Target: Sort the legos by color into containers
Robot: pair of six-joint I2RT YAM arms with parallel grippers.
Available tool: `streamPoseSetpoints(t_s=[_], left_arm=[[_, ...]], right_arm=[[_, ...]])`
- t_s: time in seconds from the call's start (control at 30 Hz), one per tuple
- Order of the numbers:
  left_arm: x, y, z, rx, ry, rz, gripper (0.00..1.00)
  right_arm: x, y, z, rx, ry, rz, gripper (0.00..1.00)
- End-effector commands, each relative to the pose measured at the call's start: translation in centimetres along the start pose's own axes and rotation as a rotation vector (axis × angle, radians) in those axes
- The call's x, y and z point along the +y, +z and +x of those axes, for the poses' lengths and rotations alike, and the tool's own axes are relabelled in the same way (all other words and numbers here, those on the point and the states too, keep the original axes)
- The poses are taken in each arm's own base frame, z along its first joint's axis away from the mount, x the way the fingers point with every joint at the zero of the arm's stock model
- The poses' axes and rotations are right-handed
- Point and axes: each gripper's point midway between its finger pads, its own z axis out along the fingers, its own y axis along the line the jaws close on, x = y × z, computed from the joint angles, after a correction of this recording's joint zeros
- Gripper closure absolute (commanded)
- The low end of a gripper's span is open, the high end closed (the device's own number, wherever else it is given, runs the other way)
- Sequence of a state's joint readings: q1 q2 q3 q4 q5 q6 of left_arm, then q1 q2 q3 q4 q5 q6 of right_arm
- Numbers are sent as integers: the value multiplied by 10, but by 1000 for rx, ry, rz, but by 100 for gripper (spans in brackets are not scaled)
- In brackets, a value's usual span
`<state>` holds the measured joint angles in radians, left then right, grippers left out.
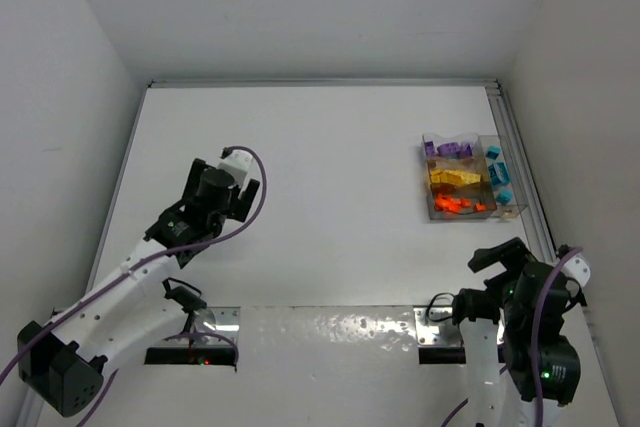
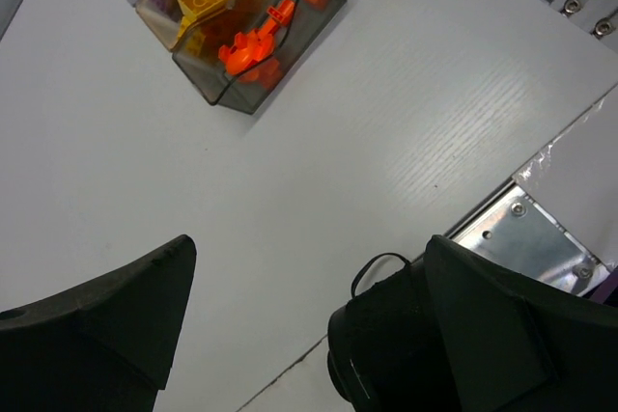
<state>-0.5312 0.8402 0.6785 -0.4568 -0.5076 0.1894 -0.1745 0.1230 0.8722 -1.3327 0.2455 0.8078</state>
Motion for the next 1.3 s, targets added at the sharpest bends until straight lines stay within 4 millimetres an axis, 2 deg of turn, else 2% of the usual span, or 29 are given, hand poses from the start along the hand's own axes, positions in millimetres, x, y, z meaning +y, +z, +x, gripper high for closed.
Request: streamPoseSetpoints(t_s=[0.0, 0.3, 0.93, 1.27], left_arm=[[3, -3, -8, -41, -58, -7, 9], [7, -4, -6, -51, -75, -29, 9], [9, -6, -7, -58, -84, -38, 9], [8, -6, -10, -66, -94, -32, 9]], right_arm=[[-10, -5, 0, -4, 18, 52, 1], [-16, -13, -2, -10, 12, 76, 1], [-28, -21, 3, 1, 11, 123, 1], [-29, -21, -3, -18, 35, 143, 1]])
